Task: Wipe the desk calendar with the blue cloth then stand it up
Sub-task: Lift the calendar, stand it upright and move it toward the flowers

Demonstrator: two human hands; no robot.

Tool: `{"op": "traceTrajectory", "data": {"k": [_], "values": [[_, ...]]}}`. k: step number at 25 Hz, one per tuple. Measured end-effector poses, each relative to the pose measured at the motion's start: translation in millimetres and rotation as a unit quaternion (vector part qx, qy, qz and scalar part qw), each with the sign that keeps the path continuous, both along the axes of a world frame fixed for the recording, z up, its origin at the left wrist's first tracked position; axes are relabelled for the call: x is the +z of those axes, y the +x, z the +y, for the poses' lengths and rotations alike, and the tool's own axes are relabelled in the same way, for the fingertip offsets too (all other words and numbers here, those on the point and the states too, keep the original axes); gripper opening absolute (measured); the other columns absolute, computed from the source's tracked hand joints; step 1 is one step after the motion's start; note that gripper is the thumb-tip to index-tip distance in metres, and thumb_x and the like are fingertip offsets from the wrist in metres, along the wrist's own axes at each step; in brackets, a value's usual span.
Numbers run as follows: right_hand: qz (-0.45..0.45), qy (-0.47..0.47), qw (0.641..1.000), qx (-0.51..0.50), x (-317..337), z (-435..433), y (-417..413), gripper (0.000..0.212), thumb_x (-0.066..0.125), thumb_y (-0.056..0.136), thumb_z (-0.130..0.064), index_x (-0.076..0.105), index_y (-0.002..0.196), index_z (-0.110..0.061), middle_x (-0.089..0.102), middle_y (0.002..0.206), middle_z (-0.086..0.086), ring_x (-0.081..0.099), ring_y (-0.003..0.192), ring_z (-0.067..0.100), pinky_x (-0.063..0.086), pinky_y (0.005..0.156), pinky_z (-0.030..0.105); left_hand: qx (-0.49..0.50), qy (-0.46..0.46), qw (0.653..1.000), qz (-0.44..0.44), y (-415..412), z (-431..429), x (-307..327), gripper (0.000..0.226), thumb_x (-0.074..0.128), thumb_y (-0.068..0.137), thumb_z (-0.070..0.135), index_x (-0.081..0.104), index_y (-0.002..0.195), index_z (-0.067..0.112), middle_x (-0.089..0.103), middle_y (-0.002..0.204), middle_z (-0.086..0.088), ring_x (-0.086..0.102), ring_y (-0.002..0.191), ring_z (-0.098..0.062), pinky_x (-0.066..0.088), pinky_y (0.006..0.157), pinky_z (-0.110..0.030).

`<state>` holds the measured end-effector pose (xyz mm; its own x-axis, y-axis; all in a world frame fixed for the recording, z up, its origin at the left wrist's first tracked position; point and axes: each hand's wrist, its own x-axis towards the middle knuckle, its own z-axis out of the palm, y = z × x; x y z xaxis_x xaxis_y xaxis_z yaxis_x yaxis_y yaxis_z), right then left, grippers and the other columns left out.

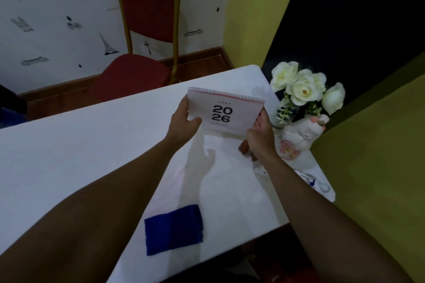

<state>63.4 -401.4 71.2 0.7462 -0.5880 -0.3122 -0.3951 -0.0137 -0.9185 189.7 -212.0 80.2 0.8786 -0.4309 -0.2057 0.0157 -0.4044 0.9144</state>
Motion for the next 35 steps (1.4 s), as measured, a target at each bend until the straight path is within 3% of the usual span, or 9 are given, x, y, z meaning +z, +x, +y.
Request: {"op": "traceTrajectory", "data": {"k": [2,6,10,12,15,18,22,31,35], "values": [[0.011,0.003,1.000,-0.010,-2.1,-7.9,-3.7,0.102,0.030,0.065,0.008,0.035,0.145,-0.055,0.068,0.103,-0.036,0.074,0.073,0.005,0.056,0.038,0.030,-0.006,0.003,1.000,0.012,2.2,-17.3,-3.9,0.078,0.056,0.084,0.001,0.031,0.154,0.027,0.053,0.133,0.011,0.051,0.123,-0.017,0.052,0.100,-0.047],[0.016,-0.003,1.000,-0.018,-8.4,-12.2,-5.7,0.100,0.035,0.074,0.016,0.030,0.153,-0.045,0.065,0.122,-0.011,0.066,0.088,0.002,0.057,0.052,0.023,-0.010,0.014,0.999,0.031,0.6,-34.0,-11.5,0.077,0.056,0.086,-0.002,0.031,0.153,0.027,0.053,0.134,0.006,0.051,0.120,-0.019,0.053,0.098,-0.052],[0.033,0.004,0.999,-0.030,-13.6,-15.2,-6.2,0.100,0.036,0.073,0.014,0.026,0.152,-0.047,0.066,0.114,-0.015,0.066,0.073,0.006,0.049,0.038,0.023,-0.015,0.025,0.998,0.050,-0.3,-36.6,-15.0,0.081,0.059,0.085,-0.001,0.027,0.155,0.028,0.051,0.143,0.001,0.050,0.120,-0.019,0.052,0.099,-0.054],[0.028,-0.002,0.999,-0.037,-17.2,-14.4,-7.8,0.098,0.040,0.074,0.011,0.025,0.153,-0.044,0.065,0.119,-0.012,0.065,0.080,-0.001,0.051,0.042,0.018,-0.016,0.041,0.998,0.053,-0.4,-36.5,-16.9,0.079,0.058,0.088,0.001,0.027,0.156,0.027,0.049,0.148,0.000,0.050,0.125,-0.022,0.049,0.103,-0.055],[0.025,-0.010,0.995,-0.096,-20.2,-7.3,-13.0,0.086,0.048,0.082,0.005,0.027,0.156,-0.033,0.057,0.133,-0.012,0.065,0.100,0.010,0.052,0.058,0.011,0.002,0.058,0.997,0.043,-5.8,-33.3,-21.7,0.071,0.056,0.096,0.007,0.026,0.157,0.027,0.043,0.158,0.000,0.044,0.141,-0.028,0.040,0.111,-0.055],[0.002,-0.006,0.991,-0.136,-22.8,3.0,-15.7,0.073,0.049,0.084,0.009,0.043,0.150,-0.022,0.055,0.123,-0.019,0.056,0.105,0.001,0.041,0.057,-0.006,0.010,0.056,0.998,0.025,-16.6,-27.8,-25.3,0.067,0.052,0.097,0.005,0.029,0.157,0.025,0.042,0.159,0.000,0.042,0.144,-0.027,0.036,0.115,-0.051],[-0.021,0.023,0.993,-0.114,-25.1,4.3,-17.5,0.077,0.042,0.076,0.017,0.052,0.117,-0.048,0.066,0.092,-0.047,0.063,0.083,-0.024,0.045,0.056,-0.001,0.010,0.049,0.998,0.025,-22.7,-28.3,-21.7,0.069,0.052,0.096,0.001,0.029,0.156,0.026,0.045,0.156,0.000,0.044,0.142,-0.027,0.037,0.114,-0.050],[-0.024,0.047,0.989,-0.136,-28.6,-0.7,-29.7,0.074,0.047,0.082,0.019,0.051,0.146,-0.019,0.067,0.121,-0.006,0.062,0.091,-0.025,0.049,0.065,0.000,-0.024,0.073,0.996,0.036,-24.1,-40.7,-15.9,0.074,0.052,0.094,-0.002,0.024,0.158,0.022,0.040,0.159,-0.002,0.041,0.144,-0.030,0.034,0.118,-0.054],[-0.027,0.047,0.987,-0.151,-24.6,-0.6,-36.3,0.075,0.045,0.082,0.019,0.051,0.145,-0.020,0.065,0.117,-0.006,0.063,0.093,-0.015,0.049,0.061,0.000,-0.041,0.076,0.996,0.038,-27.1,-47.4,-15.5,0.076,0.052,0.093,-0.003,0.022,0.159,0.020,0.038,0.160,-0.002,0.039,0.145,-0.030,0.034,0.118,-0.054]]}}
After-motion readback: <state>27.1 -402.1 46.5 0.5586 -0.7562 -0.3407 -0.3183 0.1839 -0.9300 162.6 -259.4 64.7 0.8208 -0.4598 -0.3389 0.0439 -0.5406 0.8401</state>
